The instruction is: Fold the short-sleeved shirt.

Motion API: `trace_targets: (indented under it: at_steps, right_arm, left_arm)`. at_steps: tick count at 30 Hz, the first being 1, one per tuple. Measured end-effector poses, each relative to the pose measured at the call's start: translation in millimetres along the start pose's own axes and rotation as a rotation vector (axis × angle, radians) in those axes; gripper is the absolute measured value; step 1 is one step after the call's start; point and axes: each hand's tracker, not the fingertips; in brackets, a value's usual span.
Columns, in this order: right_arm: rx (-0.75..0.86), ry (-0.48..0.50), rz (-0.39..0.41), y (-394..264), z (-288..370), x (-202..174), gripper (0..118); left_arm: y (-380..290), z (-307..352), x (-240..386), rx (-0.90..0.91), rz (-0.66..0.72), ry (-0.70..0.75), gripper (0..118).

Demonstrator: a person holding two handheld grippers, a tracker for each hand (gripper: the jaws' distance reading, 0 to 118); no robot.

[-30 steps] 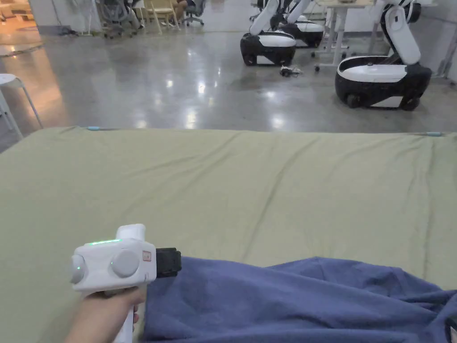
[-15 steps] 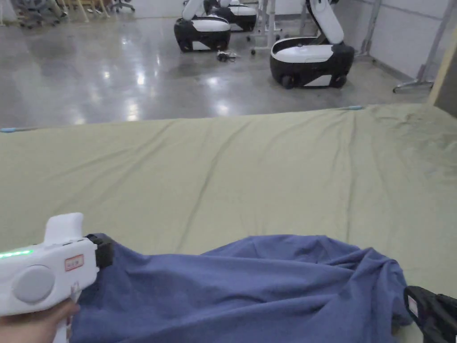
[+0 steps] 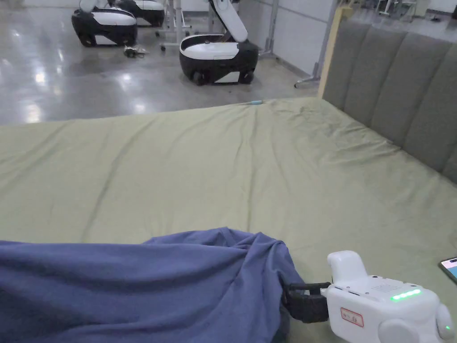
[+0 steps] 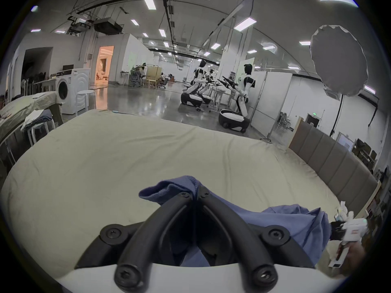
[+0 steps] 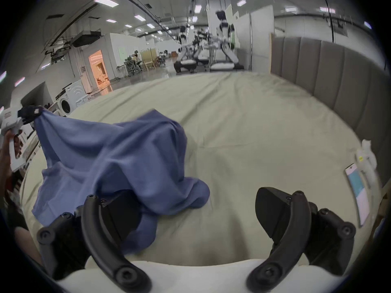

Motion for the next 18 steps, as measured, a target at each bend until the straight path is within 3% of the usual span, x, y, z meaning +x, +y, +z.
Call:
trace_targets:
  at_steps: [2, 5, 6, 8, 12, 15, 18]
  right_arm:
    - [-0.050, 0.047, -0.014, 5.8, -14.1, 2.0, 93]
    - [-0.030, 0.112, 0.066, 12.9, -20.0, -13.1, 41]
    - [-0.016, 0.142, 0.099, 15.7, -20.7, -18.9, 19]
    - [0.008, 0.154, 0.114, 17.8, -20.9, -29.0, 16]
    - [0.062, 0.105, 0.054, 25.8, -2.3, -31.6, 15]
    - [0.148, 0.063, 0.091, 34.4, 36.9, -36.0, 15]
    - [0.234, 0.081, 0.124, 51.3, 84.9, -42.6, 15]
  left_arm:
    - [1.3, 3.4, -1.5, -0.005, 0.008, 0.002, 1]
    - [-2.7, 5.9, -2.4, -0.018, -0.020, 0.007, 1]
    - [-3.0, 6.3, -1.1, -0.021, -0.027, 0.004, 1]
    - [-2.4, 7.5, 2.0, -0.022, -0.036, -0.001, 1]
    - [3.0, 30.9, 18.2, 0.001, -0.024, -0.009, 1]
    - [12.7, 46.3, 12.4, 0.038, -0.028, -0.012, 1]
    - [35.4, 76.0, 9.7, 0.096, -0.027, -0.006, 1]
